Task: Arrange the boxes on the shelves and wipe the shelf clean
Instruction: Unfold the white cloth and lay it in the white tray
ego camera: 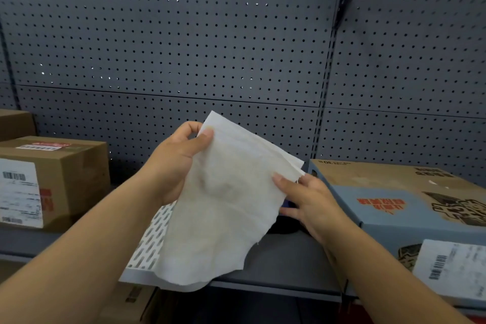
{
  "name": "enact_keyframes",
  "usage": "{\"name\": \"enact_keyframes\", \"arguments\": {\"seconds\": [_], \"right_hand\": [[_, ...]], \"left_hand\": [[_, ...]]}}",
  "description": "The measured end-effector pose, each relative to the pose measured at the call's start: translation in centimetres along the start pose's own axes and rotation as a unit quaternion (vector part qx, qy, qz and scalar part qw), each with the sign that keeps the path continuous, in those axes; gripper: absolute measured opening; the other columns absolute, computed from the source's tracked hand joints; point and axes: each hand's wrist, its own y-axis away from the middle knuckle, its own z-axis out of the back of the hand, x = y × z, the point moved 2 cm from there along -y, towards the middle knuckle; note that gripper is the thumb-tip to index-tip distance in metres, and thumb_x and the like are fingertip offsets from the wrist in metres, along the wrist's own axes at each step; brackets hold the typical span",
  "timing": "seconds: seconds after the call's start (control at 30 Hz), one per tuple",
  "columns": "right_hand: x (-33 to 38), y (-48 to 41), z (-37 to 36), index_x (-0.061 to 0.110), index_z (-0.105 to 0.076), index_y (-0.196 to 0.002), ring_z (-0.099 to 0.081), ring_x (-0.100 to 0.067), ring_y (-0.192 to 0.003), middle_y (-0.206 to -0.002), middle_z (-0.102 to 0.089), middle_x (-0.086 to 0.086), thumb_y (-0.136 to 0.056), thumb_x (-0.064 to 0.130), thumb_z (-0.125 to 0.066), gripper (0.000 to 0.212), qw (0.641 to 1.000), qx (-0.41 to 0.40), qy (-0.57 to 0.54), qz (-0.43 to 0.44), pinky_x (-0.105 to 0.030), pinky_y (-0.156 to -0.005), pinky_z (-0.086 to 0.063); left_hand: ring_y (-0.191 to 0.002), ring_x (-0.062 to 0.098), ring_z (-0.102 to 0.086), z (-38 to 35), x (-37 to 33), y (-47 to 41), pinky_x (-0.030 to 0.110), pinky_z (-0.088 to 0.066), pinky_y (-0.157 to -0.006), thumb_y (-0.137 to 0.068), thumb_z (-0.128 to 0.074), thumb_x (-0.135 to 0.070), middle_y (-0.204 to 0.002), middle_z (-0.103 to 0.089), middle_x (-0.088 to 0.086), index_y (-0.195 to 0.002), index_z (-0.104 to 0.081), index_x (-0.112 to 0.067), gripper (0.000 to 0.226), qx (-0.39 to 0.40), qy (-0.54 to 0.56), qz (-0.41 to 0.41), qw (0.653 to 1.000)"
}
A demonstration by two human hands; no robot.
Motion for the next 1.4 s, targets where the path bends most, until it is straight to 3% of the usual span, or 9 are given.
{"name": "enact_keyframes", "arguments": {"seconds": [0.13, 0.23, 0.33, 0.53, 0.73, 0.9, 1.17, 1.27, 1.4], "right_hand": [[0.9, -0.4, -0.2, 0.01, -0.069, -0.093, -0.073, -0.021, -0.078, -0.089, -0.077, -0.007, -0.085, 0.01, -0.063, 0.011, 0.994, -0.003, -0.106, 0.04, -0.033, -0.061, -0.058], [1.5, -0.6, -0.5, 0.011, -0.069, -0.079, -0.072, -0.019, -0.068, -0.075, -0.076, -0.003, -0.083, 0.006, -0.066, 0.007, 0.992, -0.054, -0.085, 0.079, -0.031, -0.054, -0.057], [2.3, -0.8, -0.8, 0.013, -0.069, -0.071, -0.07, -0.025, -0.069, -0.068, -0.074, -0.003, -0.081, 0.001, -0.069, 0.015, 0.987, -0.099, -0.011, 0.127, -0.04, -0.064, -0.059], [3.4, -0.1, -2.9, 0.013, -0.071, -0.07, -0.068, -0.023, -0.066, -0.072, -0.074, -0.012, -0.078, 0.005, -0.072, 0.011, 0.979, -0.044, 0.1, 0.17, -0.036, -0.062, -0.056], [3.6, 0.7, -3.8, 0.013, -0.074, -0.073, -0.071, -0.038, -0.079, -0.081, -0.075, -0.018, -0.081, 0.002, -0.067, 0.016, 0.984, 0.001, 0.091, 0.156, -0.046, -0.071, -0.06], [3.7, 1.2, -3.8, 0.008, -0.077, -0.072, -0.068, -0.023, -0.072, -0.075, -0.071, -0.012, -0.083, 0.01, -0.063, 0.018, 0.99, 0.079, 0.018, 0.113, -0.035, -0.065, -0.059], [3.2, 0.2, -2.8, 0.005, -0.063, -0.075, -0.057, -0.021, -0.064, -0.069, -0.062, -0.009, -0.097, 0.025, -0.05, 0.032, 0.986, -0.051, 0.122, 0.104, -0.041, -0.062, -0.055], [4.6, 0.1, -1.7, 0.007, -0.057, -0.075, -0.043, -0.014, -0.061, -0.068, -0.052, -0.006, -0.097, 0.026, -0.047, 0.031, 0.947, -0.135, 0.235, 0.173, -0.016, -0.052, -0.037], [7.0, 0.0, -1.5, 0.022, -0.068, -0.083, -0.055, -0.017, -0.068, -0.086, -0.068, -0.011, -0.093, 0.03, -0.054, 0.019, 0.927, -0.061, 0.297, 0.22, -0.021, -0.063, -0.044]], "left_hand": [[-0.055, 0.018, -0.062, 0.7, 0.3, -0.2, 0.031, -0.054, -0.052, -0.091, -0.058, -0.026, -0.072, -0.068, 0.002, -0.082, -0.054, -0.016, 0.014, -0.044, -0.024, 0.014, 0.999], [-0.069, 0.019, -0.059, 1.2, 0.9, -0.3, 0.033, -0.049, -0.062, -0.086, -0.065, -0.026, -0.09, -0.062, 0.005, -0.098, -0.052, -0.013, 0.022, -0.124, -0.126, -0.013, 0.984], [-0.069, 0.017, -0.048, 1.0, 0.7, 0.5, 0.029, -0.043, -0.065, -0.081, -0.068, -0.039, -0.079, -0.049, 0.001, -0.086, -0.048, -0.018, 0.03, -0.199, -0.233, -0.079, 0.949], [-0.063, 0.019, -0.064, -2.7, 0.3, 1.9, 0.032, -0.053, -0.061, -0.075, -0.058, -0.063, -0.071, -0.07, 0.004, -0.081, -0.068, -0.009, 0.055, 0.009, -0.175, 0.104, 0.979], [-0.067, 0.02, -0.062, -3.2, 1.9, 1.7, 0.029, -0.053, -0.061, -0.084, -0.067, -0.032, -0.08, -0.067, 0.009, -0.085, -0.062, -0.006, 0.026, 0.013, -0.137, 0.094, 0.986], [-0.064, 0.018, -0.066, -2.7, 2.7, 1.6, 0.03, -0.056, -0.063, -0.081, -0.071, -0.018, -0.076, -0.07, 0.008, -0.073, -0.06, -0.009, 0.017, -0.006, -0.126, 0.07, 0.99], [-0.065, 0.022, -0.066, -1.5, 2.0, 2.2, 0.032, -0.054, -0.06, -0.085, -0.061, -0.007, -0.075, -0.067, 0.009, -0.072, -0.054, -0.009, 0.014, 0.007, -0.183, 0.081, 0.98], [-0.071, 0.021, -0.059, 0.2, 0.7, 2.6, 0.035, -0.046, -0.069, -0.078, -0.058, -0.024, -0.082, -0.058, 0.005, -0.076, -0.055, -0.011, 0.013, 0.047, -0.266, 0.127, 0.954], [-0.086, 0.023, -0.058, 0.8, -1.1, 2.8, 0.042, -0.049, -0.085, -0.073, -0.067, -0.048, -0.092, -0.062, 0.003, -0.092, -0.059, -0.013, 0.04, 0.045, -0.364, 0.053, 0.929]]}}
